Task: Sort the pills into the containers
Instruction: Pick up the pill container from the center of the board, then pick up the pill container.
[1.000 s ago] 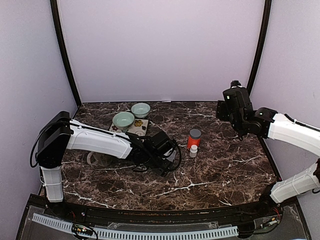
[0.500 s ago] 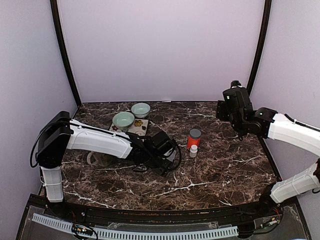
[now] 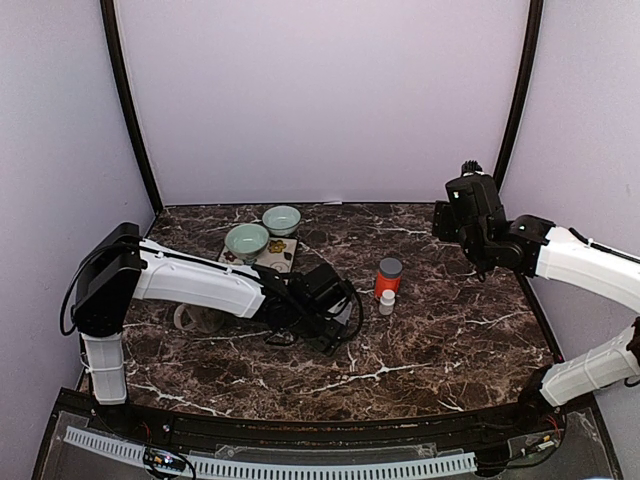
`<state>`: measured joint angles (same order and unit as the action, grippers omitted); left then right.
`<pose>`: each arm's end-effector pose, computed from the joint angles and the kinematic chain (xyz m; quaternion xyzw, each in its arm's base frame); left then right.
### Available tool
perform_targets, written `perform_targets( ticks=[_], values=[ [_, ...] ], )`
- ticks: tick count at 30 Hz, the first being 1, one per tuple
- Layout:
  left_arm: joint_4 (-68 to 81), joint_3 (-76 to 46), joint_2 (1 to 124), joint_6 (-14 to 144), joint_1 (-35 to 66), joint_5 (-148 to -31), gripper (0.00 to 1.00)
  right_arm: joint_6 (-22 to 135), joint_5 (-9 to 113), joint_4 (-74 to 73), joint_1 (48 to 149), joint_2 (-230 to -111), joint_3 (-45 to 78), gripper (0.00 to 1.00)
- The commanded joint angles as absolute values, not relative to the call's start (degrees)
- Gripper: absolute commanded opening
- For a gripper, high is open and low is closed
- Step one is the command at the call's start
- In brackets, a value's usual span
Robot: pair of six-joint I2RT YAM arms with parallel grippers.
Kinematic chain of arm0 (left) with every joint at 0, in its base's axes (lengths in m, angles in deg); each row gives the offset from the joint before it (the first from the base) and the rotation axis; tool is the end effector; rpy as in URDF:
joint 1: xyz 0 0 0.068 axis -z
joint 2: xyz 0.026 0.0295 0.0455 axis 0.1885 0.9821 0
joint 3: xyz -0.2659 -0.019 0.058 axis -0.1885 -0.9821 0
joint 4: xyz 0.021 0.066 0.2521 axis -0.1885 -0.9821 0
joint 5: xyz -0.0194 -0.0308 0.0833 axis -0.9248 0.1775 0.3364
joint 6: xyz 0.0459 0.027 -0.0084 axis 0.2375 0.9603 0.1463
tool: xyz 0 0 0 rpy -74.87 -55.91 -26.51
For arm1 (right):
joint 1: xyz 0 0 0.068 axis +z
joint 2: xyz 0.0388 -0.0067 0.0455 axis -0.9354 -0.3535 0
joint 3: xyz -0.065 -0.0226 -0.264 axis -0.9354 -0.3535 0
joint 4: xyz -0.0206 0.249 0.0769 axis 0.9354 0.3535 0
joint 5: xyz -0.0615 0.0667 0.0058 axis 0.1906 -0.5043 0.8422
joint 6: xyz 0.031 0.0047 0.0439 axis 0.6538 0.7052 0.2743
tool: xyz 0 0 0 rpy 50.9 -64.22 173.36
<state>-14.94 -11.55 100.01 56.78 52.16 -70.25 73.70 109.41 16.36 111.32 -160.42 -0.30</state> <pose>0.1937 -0.3660 0.1663 0.3242 0.8960 -0.1244 0.2768 0.2185 0.1601 0.3215 0.0889 0.8071 -0.0569 0.5809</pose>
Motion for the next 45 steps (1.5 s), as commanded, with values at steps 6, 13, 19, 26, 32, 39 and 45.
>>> perform_targets(
  ticks=[6, 13, 19, 26, 32, 39, 45],
  values=[
    [-18.4, -9.4, 101.9, 56.1, 53.0, -70.5, 0.91, 73.4, 110.1, 15.5, 112.0, -160.6, 0.6, 0.79],
    [-19.5, -9.3, 102.8, 54.8, 53.3, -67.2, 0.89, 73.1, 110.0, 15.4, 112.0, -160.8, 0.7, 0.79],
    [-19.0, -9.2, 102.8, 54.6, 53.4, -65.2, 0.74, 73.2, 109.7, 15.3, 112.0, -161.1, 0.8, 0.79],
    [-16.2, -10.1, 103.0, 55.4, 53.4, -64.7, 0.44, 73.2, 109.2, 15.7, 112.7, -161.1, 0.9, 0.78],
    [-15.4, -10.3, 101.9, 55.5, 53.3, -62.9, 0.37, 72.8, 108.9, 16.7, 113.9, -161.0, 2.0, 0.78],
    [-15.4, -11.4, 97.9, 53.5, 51.4, -61.5, 0.36, 73.2, 105.5, 19.7, 115.8, -160.5, 6.1, 0.77],
    [-14.4, -12.7, 92.3, 51.8, 48.5, -61.4, 0.36, 77.3, 96.6, 22.0, 117.0, -159.4, 9.5, 0.74]
  ],
)
